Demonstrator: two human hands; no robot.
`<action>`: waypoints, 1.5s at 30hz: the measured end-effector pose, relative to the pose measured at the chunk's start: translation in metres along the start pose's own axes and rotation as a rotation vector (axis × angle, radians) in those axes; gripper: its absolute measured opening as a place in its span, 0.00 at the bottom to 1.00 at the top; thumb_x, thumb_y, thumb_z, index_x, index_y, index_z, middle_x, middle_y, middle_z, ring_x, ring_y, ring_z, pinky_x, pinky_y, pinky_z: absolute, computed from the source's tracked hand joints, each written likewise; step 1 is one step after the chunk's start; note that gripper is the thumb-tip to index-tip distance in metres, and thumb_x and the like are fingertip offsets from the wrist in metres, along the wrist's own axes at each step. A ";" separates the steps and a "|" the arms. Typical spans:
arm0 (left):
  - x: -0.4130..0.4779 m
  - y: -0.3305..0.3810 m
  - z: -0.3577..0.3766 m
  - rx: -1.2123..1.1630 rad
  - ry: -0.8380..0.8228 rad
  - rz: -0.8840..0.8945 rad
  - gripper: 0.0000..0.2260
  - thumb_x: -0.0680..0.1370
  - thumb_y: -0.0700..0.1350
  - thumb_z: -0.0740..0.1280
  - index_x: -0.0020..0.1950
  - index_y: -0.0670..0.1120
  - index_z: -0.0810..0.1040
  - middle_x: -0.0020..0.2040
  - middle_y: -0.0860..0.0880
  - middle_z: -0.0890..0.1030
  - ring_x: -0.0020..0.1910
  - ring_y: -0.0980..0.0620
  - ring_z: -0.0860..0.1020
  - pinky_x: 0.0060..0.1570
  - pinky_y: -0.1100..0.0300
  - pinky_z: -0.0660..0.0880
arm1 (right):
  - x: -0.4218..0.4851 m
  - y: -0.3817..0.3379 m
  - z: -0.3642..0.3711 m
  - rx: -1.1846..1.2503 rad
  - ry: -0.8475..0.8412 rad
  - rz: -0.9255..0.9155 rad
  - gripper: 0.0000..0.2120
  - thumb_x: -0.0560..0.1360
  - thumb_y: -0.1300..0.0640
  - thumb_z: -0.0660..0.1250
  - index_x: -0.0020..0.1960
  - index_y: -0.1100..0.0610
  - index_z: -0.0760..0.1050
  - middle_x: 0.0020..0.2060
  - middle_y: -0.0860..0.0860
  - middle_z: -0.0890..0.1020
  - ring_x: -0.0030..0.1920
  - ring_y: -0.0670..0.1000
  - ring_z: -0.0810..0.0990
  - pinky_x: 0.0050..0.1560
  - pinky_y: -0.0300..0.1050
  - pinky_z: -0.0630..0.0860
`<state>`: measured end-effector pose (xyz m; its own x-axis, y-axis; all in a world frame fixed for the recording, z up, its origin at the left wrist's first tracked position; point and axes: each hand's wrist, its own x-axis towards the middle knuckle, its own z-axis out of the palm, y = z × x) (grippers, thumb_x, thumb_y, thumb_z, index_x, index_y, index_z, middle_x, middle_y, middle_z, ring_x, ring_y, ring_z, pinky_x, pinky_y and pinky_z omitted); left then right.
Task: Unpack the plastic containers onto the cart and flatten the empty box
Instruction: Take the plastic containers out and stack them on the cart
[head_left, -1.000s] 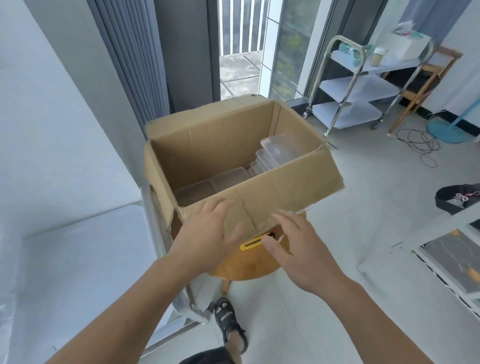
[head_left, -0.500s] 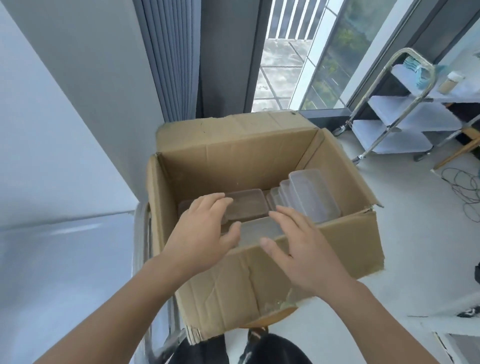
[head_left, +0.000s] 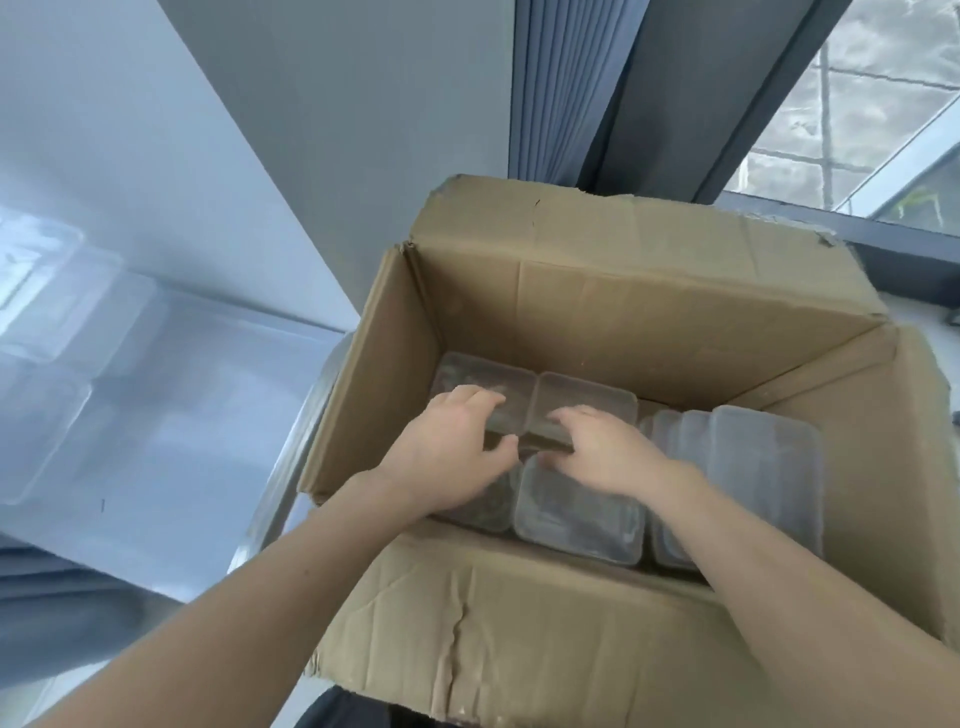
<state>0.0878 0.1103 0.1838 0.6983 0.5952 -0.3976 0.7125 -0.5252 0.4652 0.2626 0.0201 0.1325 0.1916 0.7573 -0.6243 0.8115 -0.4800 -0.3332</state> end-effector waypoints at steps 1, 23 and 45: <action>0.005 0.003 0.005 0.000 -0.015 -0.015 0.25 0.80 0.54 0.63 0.76 0.48 0.67 0.74 0.51 0.69 0.72 0.49 0.67 0.69 0.56 0.67 | 0.012 0.006 0.005 -0.007 -0.046 0.005 0.31 0.78 0.39 0.65 0.76 0.53 0.65 0.71 0.54 0.72 0.71 0.57 0.70 0.68 0.53 0.70; 0.027 -0.003 0.026 -0.045 -0.079 -0.225 0.26 0.79 0.55 0.64 0.75 0.45 0.68 0.73 0.45 0.71 0.71 0.45 0.70 0.68 0.51 0.68 | 0.052 0.056 0.015 0.331 -0.036 0.028 0.18 0.75 0.46 0.73 0.39 0.53 0.67 0.35 0.49 0.72 0.36 0.50 0.70 0.36 0.47 0.64; -0.023 -0.027 -0.073 -1.207 0.550 -0.185 0.16 0.75 0.55 0.70 0.54 0.45 0.79 0.50 0.42 0.84 0.50 0.40 0.84 0.55 0.40 0.80 | -0.005 -0.074 -0.042 1.339 0.344 -0.162 0.20 0.79 0.42 0.60 0.50 0.60 0.74 0.46 0.56 0.85 0.42 0.54 0.85 0.34 0.45 0.78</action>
<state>0.0481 0.1552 0.2379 0.2773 0.9143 -0.2953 0.0882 0.2818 0.9554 0.2247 0.0702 0.1896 0.4307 0.8203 -0.3763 -0.2652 -0.2835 -0.9216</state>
